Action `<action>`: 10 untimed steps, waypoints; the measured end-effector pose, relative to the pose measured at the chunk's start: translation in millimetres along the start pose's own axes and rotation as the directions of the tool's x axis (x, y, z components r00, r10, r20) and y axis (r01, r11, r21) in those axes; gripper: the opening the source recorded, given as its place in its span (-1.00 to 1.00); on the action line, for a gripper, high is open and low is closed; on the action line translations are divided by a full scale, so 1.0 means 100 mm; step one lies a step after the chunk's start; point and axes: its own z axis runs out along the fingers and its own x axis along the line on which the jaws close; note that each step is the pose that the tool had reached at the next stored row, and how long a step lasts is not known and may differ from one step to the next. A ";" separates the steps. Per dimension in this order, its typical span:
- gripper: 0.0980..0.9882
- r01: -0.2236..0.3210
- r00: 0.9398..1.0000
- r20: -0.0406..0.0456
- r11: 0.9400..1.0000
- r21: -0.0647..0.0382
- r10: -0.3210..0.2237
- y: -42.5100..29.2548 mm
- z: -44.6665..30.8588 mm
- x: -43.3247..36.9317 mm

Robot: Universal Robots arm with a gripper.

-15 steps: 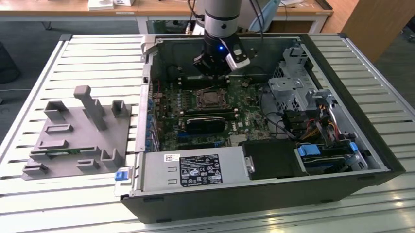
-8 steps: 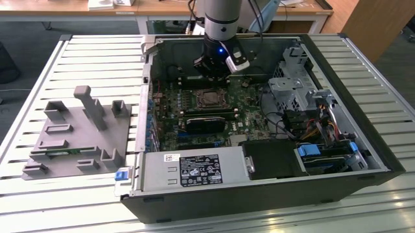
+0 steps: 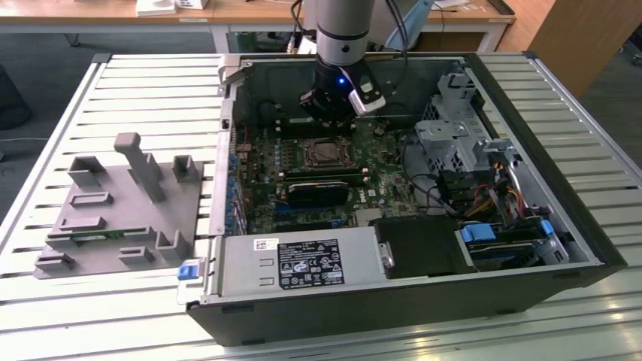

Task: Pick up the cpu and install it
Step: 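Install the first cpu locking lever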

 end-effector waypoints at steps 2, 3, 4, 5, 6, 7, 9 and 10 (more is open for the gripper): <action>-0.98 0.000 1.000 0.000 1.000 0.000 0.000 0.000 -0.011 0.000; -0.98 0.000 1.000 0.000 1.000 0.000 0.000 0.001 -0.019 0.000; -0.98 0.000 1.000 0.000 1.000 0.000 0.000 0.001 -0.026 0.000; -0.98 0.000 1.000 0.000 1.000 0.000 0.000 0.001 -0.029 0.000; -0.98 0.000 1.000 0.000 1.000 0.000 0.000 0.002 -0.029 0.000; -0.98 0.000 1.000 0.000 1.000 0.002 0.000 0.002 -0.028 -0.001; -0.98 0.000 1.000 0.000 1.000 0.014 0.000 0.002 -0.027 0.000; -0.98 0.000 1.000 0.000 1.000 0.019 0.000 0.002 -0.023 0.000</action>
